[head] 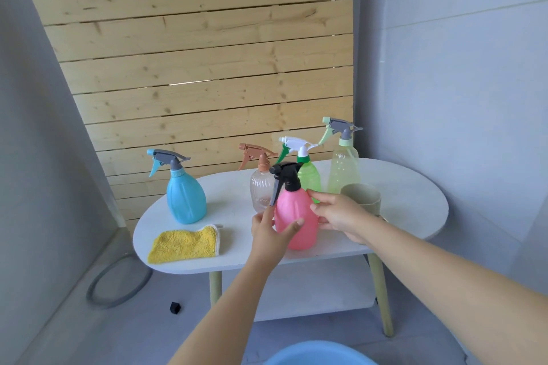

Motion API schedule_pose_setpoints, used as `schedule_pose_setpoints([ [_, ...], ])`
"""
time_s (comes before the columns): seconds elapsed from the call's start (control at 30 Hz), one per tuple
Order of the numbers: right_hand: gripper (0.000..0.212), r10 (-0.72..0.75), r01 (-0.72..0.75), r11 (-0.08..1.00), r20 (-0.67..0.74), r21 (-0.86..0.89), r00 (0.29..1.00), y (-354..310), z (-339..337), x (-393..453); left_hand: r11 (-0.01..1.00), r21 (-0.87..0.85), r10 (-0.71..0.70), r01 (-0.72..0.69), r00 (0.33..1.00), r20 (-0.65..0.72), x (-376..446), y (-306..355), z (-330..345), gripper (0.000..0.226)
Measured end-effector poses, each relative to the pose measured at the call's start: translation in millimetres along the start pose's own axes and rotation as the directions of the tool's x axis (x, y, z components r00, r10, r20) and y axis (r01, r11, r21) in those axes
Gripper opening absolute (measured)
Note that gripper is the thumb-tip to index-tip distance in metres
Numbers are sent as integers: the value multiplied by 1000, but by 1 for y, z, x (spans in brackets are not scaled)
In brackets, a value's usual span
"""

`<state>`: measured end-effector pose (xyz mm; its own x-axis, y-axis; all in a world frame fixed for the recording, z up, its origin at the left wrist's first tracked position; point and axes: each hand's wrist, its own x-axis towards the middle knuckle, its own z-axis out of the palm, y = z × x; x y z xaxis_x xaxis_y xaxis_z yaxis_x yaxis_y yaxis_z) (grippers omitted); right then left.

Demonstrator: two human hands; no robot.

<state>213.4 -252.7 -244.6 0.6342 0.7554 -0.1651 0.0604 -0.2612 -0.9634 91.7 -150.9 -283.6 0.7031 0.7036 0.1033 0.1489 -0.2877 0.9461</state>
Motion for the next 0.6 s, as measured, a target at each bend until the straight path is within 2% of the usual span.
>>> schedule_pose_setpoints([
  [0.07,46,-6,4,998,32,64,999,2,6,0,1000,26,-2,1,1000,9,6,0,-12,67],
  [0.17,49,-20,15,997,60,82,998,2,23,5,995,99,-33,33,999,-4,16,4,-30,68],
  [0.3,54,-44,40,998,76,53,996,2,56,31,936,306,-148,176,982,-114,28,13,-51,64],
  [0.37,55,-65,63,997,83,32,994,-1,74,42,908,363,-151,210,971,-184,34,15,-62,61],
  [0.53,52,-54,41,995,143,88,988,-13,112,69,914,265,-209,306,917,-339,48,10,-84,45],
  [0.6,50,-29,4,988,161,153,987,-18,123,80,916,257,-215,308,918,-333,53,7,-90,41],
])
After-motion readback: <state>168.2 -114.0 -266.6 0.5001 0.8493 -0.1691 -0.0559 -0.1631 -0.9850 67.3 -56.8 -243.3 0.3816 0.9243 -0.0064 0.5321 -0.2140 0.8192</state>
